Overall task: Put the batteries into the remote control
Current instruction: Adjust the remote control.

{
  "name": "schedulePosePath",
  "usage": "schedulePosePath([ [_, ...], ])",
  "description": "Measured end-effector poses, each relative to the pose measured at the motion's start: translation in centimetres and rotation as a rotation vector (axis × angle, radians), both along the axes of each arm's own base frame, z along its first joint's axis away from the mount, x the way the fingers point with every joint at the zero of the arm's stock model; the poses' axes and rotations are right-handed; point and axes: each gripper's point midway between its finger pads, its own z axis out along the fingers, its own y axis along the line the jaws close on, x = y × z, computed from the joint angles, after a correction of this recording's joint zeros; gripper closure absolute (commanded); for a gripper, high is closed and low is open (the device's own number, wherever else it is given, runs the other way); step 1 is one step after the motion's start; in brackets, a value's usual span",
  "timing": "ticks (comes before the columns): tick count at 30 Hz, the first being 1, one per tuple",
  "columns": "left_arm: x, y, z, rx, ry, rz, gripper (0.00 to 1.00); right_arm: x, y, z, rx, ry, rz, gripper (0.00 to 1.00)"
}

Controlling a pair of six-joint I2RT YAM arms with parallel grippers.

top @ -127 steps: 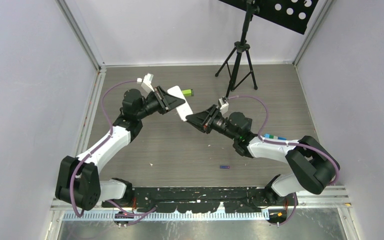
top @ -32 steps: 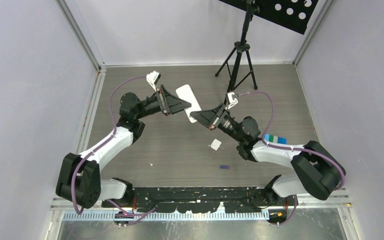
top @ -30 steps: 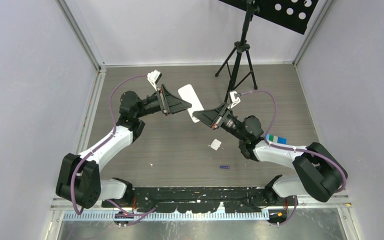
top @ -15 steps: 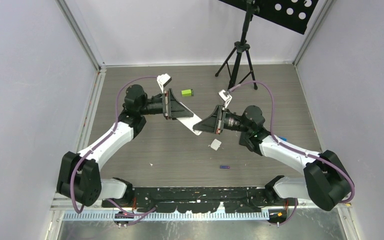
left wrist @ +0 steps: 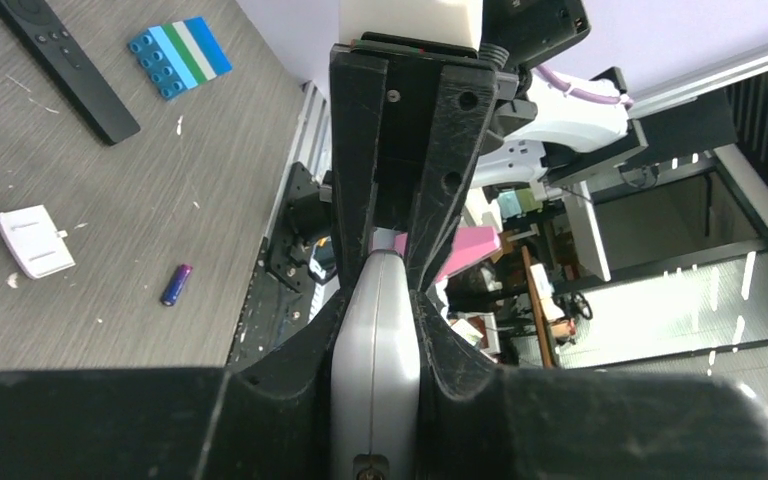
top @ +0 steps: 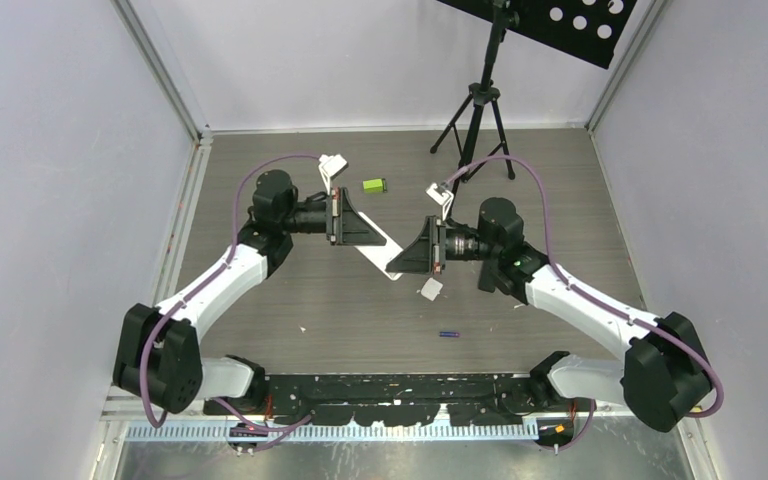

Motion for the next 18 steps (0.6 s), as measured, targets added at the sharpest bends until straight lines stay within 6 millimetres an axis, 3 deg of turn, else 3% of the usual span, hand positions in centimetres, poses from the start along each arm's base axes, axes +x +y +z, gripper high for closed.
schedulePosePath([
  [3,0.0,0.0,-0.7,0.022,-0.005,0.008,1.0,0.2,-0.1,-0.7,-0.039,0.006,-0.023,0.42],
  [6,0.3,0.0,-1.9,0.066,0.005,0.039,1.0,1.2,-0.7,-2.2,-0.11,0.029,-0.114,0.35],
  [9,1.2,0.1,-3.1,0.123,-0.012,0.102,1.0,2.3,-1.9,-3.1,-0.176,0.039,-0.23,0.35],
  [12,2.7,0.6,-4.2,0.186,-0.051,0.203,1.0,3.1,-3.9,-3.8,-0.25,0.066,-0.373,0.42],
  [18,4.2,1.8,-3.6,0.19,-0.17,0.36,1.0,3.6,-7.9,-7.5,-0.455,0.28,-0.619,0.49],
])
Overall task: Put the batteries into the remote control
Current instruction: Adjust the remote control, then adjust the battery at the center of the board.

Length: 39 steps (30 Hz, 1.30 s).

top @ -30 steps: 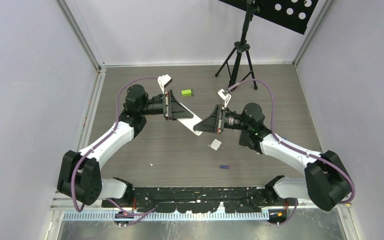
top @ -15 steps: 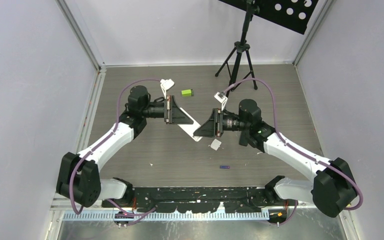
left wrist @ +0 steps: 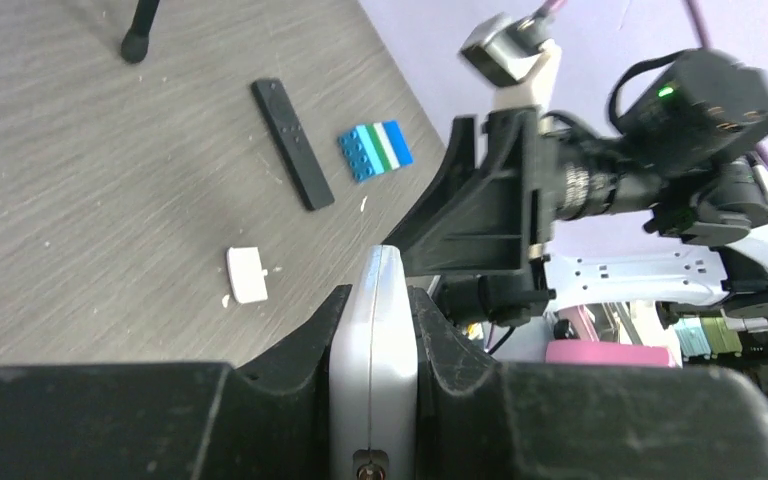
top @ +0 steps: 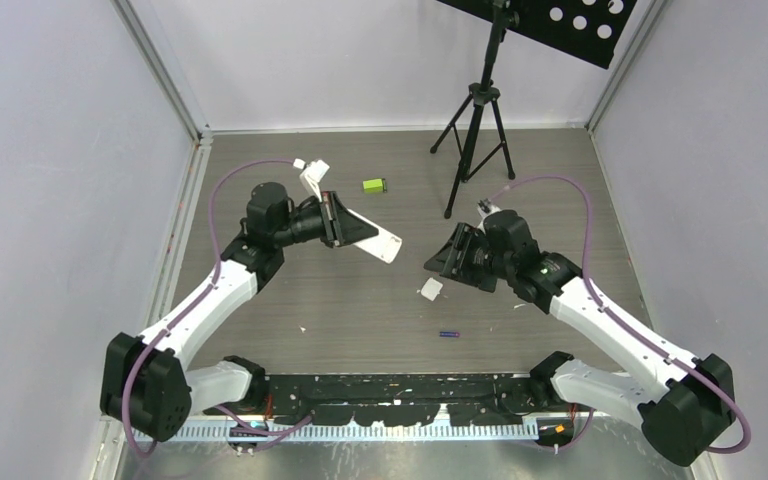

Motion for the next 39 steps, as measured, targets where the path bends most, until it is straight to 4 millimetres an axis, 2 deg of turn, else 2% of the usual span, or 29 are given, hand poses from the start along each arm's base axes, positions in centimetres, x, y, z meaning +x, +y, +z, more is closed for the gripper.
schedulePosePath([
  [5,0.4,0.0,1.5,-0.058,-0.075,0.029,1.0,-1.8,-2.0,-4.5,-0.126,0.14,-0.064,0.44],
  [8,0.5,0.0,2.1,-0.076,-0.092,0.03,1.0,-3.4,-2.6,-6.7,-0.256,0.129,0.013,0.39],
  [11,0.4,0.0,2.3,-0.085,-0.097,0.031,1.0,-5.2,-2.2,-7.9,-0.386,0.11,0.143,0.38],
  [15,-0.2,0.2,3.4,-0.102,-0.113,0.033,1.0,-4.9,-1.2,-9.0,-0.582,0.103,0.261,0.38],
  [17,-0.4,0.5,4.2,-0.111,-0.135,0.036,1.0,-4.6,-1.0,-10.6,-0.695,0.12,0.314,0.38],
  [21,-0.6,1.1,5.4,-0.114,-0.176,0.054,1.0,-6.1,-2.5,-13.8,-0.866,0.2,0.401,0.38],
  [23,-0.6,1.6,5.7,-0.105,-0.199,0.076,1.0,-6.7,-2.9,-14.2,-0.893,0.217,0.426,0.38],
  [30,-0.3,3.1,5.6,-0.04,-0.247,0.169,1.0,-7.0,-2.4,-12.6,-0.853,0.162,0.455,0.38],
  [39,0.5,4.3,4.7,0.05,-0.248,0.237,1.0,-8.1,-2.3,-13.3,-0.867,0.183,0.521,0.41],
])
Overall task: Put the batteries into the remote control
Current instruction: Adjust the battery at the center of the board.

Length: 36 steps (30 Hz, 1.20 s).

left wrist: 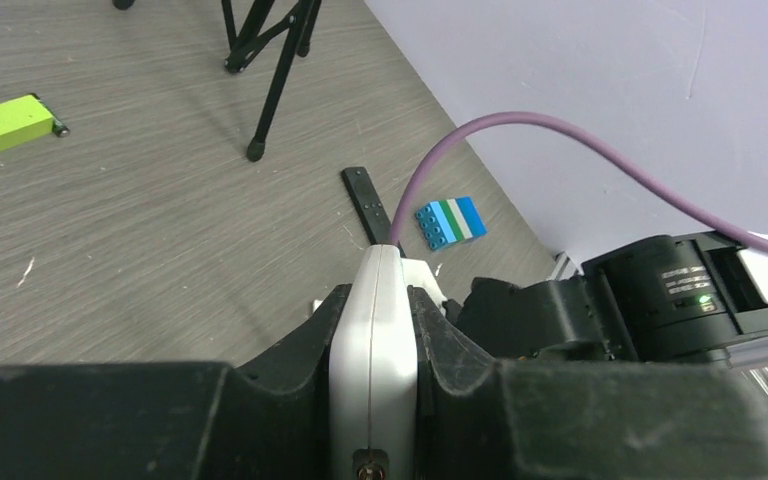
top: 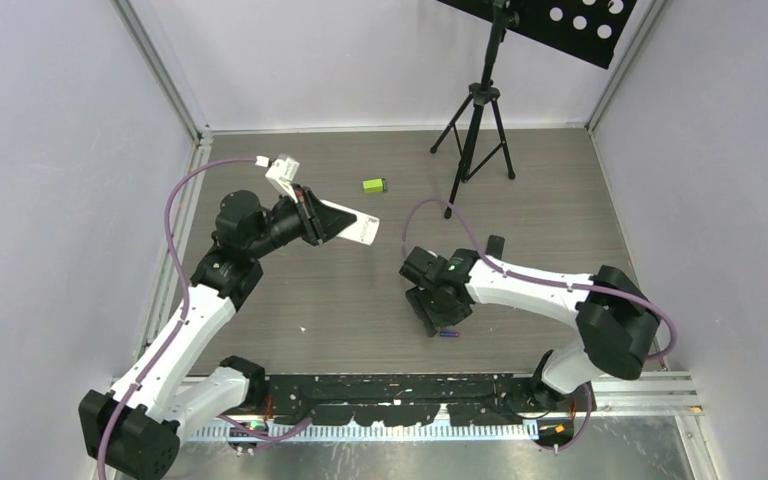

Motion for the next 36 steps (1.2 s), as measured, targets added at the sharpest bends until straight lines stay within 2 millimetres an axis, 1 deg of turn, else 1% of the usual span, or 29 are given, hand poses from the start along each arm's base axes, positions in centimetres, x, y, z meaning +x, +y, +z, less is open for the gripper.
schedulePosePath([
  [3,0.1,0.2,0.1,0.013,-0.004,0.015,1.0,-0.2,-0.3,-1.1,-0.041,0.028,0.002,0.43],
  [7,0.3,0.8,-0.2,0.038,-0.003,0.047,1.0,-0.5,-1.2,-2.9,-0.126,0.064,-0.005,0.46],
  [12,0.4,1.3,-0.6,0.057,0.007,0.073,1.0,-0.5,-1.9,-3.6,-0.176,0.072,-0.014,0.54],
  [16,0.5,1.4,-0.8,0.068,0.006,0.079,1.0,-0.2,-1.8,-3.8,-0.199,0.074,-0.027,0.66],
  [20,0.5,1.5,-0.8,0.072,0.005,0.08,1.0,0.1,-1.7,-3.9,-0.207,0.07,-0.04,0.81],
  [21,0.5,1.5,-0.8,0.071,0.004,0.08,1.0,0.1,-1.7,-3.9,-0.207,0.068,-0.044,0.84],
  [24,0.5,1.5,-0.7,0.071,0.003,0.08,1.0,0.4,-1.9,-3.9,-0.207,0.066,-0.062,0.87],
  [29,0.5,1.4,-0.7,0.068,0.006,0.08,1.0,1.8,-2.5,-3.8,-0.173,0.03,-0.136,0.86],
  [31,0.5,1.4,-0.7,0.064,0.009,0.081,1.0,2.5,-2.8,-3.6,-0.152,0.005,-0.177,0.83],
  [33,0.4,1.4,-0.7,0.058,0.016,0.082,1.0,3.3,-3.1,-3.2,-0.12,-0.023,-0.227,0.76],
  [34,0.4,1.4,-0.6,0.055,0.02,0.083,1.0,3.8,-3.2,-3.0,-0.098,-0.037,-0.257,0.69],
  [36,0.4,1.4,-0.6,0.052,0.021,0.083,1.0,4.3,-3.4,-2.8,-0.075,-0.054,-0.301,0.59],
])
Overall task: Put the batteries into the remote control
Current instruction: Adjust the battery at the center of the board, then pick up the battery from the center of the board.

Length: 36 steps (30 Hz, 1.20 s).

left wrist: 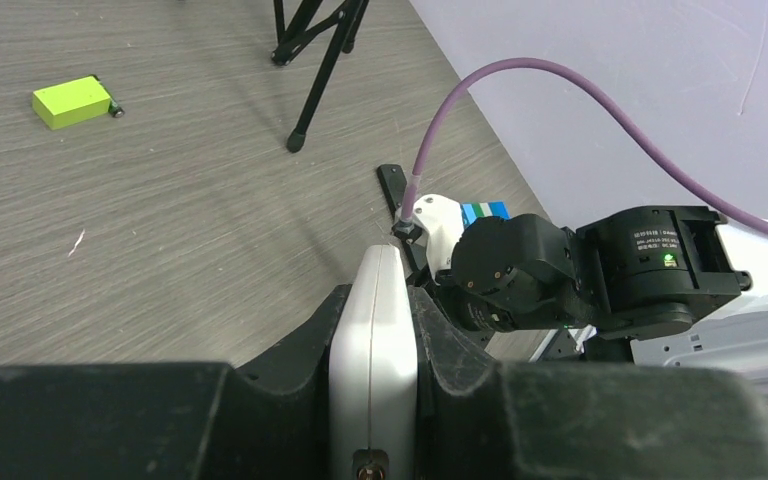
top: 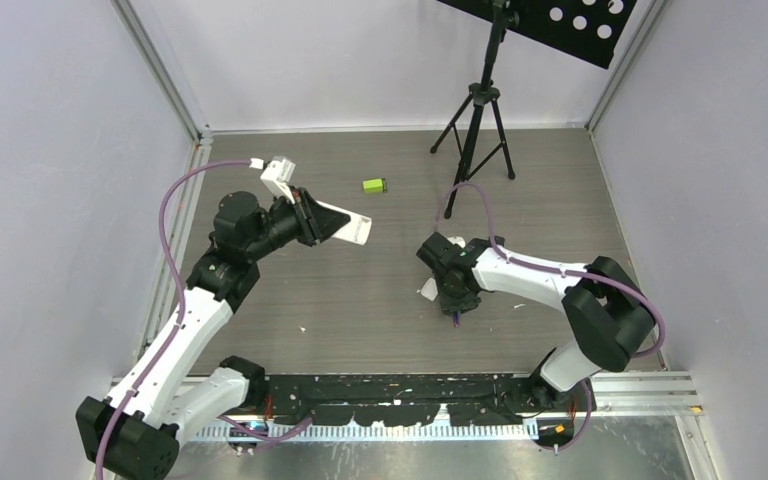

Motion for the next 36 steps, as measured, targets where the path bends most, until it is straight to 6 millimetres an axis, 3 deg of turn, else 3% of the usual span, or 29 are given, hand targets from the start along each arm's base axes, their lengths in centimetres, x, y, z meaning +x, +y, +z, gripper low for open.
schedulePosePath([
  [3,0.1,-0.1,0.0,-0.003,0.0,0.0,1.0,0.2,-0.4,-0.3,0.012,-0.008,-0.043,0.53],
  [7,0.1,-0.1,-0.1,-0.003,0.005,0.0,1.0,-0.3,-1.0,-0.9,0.028,0.015,-0.082,0.53],
  [18,0.1,-0.2,0.0,-0.014,0.011,-0.001,1.0,-0.1,-0.8,-1.1,0.075,-0.002,-0.142,0.89],
  [23,0.1,-0.5,0.4,-0.051,0.009,-0.011,1.0,1.7,-1.5,0.1,0.064,-0.125,-0.162,0.94],
  [27,0.0,-0.9,0.1,-0.113,0.038,-0.012,1.0,3.7,-0.3,4.4,0.17,-0.31,-0.16,0.94],
  [36,0.8,-0.8,-2.2,-0.359,0.166,0.084,1.0,7.4,8.6,20.8,0.652,-0.707,-0.08,0.94],
])
